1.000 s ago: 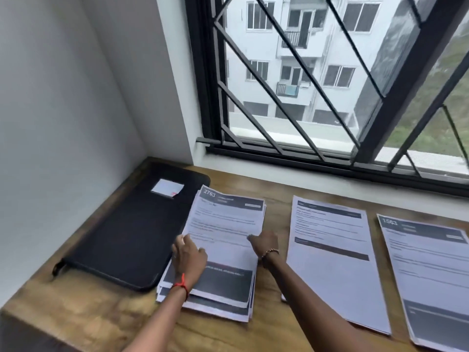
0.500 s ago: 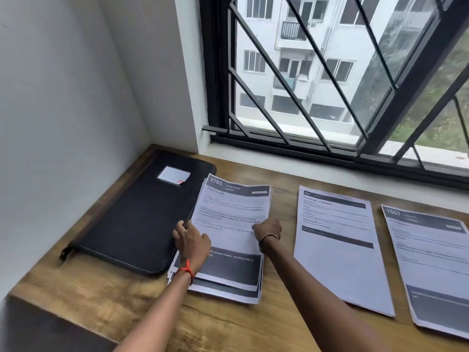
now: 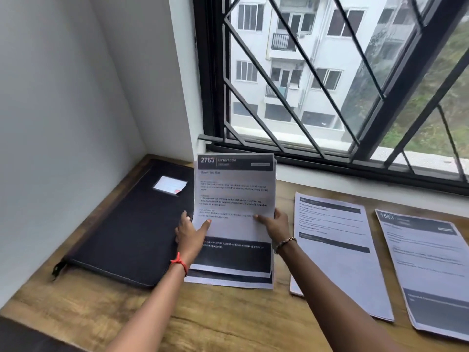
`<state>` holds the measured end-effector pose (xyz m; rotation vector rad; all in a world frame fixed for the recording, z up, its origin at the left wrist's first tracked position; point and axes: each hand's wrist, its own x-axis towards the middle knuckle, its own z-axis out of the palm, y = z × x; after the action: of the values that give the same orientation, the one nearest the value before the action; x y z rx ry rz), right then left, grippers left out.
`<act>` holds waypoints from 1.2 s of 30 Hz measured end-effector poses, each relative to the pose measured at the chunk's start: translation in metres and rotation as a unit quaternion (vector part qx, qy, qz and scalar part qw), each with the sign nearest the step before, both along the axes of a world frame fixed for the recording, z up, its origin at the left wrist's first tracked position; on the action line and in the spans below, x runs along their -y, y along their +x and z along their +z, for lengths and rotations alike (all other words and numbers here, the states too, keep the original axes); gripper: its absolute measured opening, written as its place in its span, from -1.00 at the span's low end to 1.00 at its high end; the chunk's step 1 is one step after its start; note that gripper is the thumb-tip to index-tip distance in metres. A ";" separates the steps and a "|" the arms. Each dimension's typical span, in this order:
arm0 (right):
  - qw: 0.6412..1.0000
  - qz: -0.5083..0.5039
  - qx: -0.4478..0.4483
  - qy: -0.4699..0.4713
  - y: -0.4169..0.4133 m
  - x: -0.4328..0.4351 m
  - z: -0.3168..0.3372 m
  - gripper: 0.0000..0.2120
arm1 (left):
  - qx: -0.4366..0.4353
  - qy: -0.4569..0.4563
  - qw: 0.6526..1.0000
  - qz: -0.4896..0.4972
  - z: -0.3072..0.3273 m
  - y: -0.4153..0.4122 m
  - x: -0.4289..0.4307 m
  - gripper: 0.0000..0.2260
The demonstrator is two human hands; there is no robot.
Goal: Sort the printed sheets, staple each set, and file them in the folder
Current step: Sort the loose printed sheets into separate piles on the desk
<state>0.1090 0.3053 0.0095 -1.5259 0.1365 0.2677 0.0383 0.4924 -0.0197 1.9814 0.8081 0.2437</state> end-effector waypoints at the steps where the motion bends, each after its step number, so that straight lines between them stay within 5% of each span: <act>1: 1.000 0.003 0.013 0.016 0.003 0.004 0.006 -0.78 | 0.038 -0.066 0.997 -0.004 0.004 0.007 -0.003 -0.30; 3: 0.999 0.006 0.037 0.031 0.009 0.014 0.017 -0.79 | 0.108 -0.175 0.978 -0.021 0.019 0.021 -0.002 -0.42; 6: 0.996 -0.009 0.076 0.047 0.014 0.024 0.035 -0.79 | 0.186 -0.213 0.957 -0.061 0.041 0.037 0.006 -0.79; 12: 0.981 -0.049 0.186 0.012 0.020 0.034 0.060 -0.81 | 0.293 -0.199 0.930 -0.094 0.067 0.047 0.034 -0.83; 15: 0.978 -0.035 0.196 -0.067 0.010 0.033 0.044 -0.84 | 0.286 -0.179 0.934 -0.119 0.053 0.035 0.044 -0.81; 31: 0.984 -0.082 0.150 -0.044 0.012 0.024 0.024 -0.95 | 0.241 -0.128 0.950 -0.152 0.034 0.039 0.035 -0.78; 36: 0.994 -0.062 0.066 -0.062 0.031 0.022 0.022 -0.80 | 0.150 -0.084 0.980 -0.106 0.045 0.059 0.027 -0.76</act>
<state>0.1402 0.2837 0.0317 -1.6453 0.1448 0.0593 0.0969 0.4659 0.0248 1.7997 0.4080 0.3282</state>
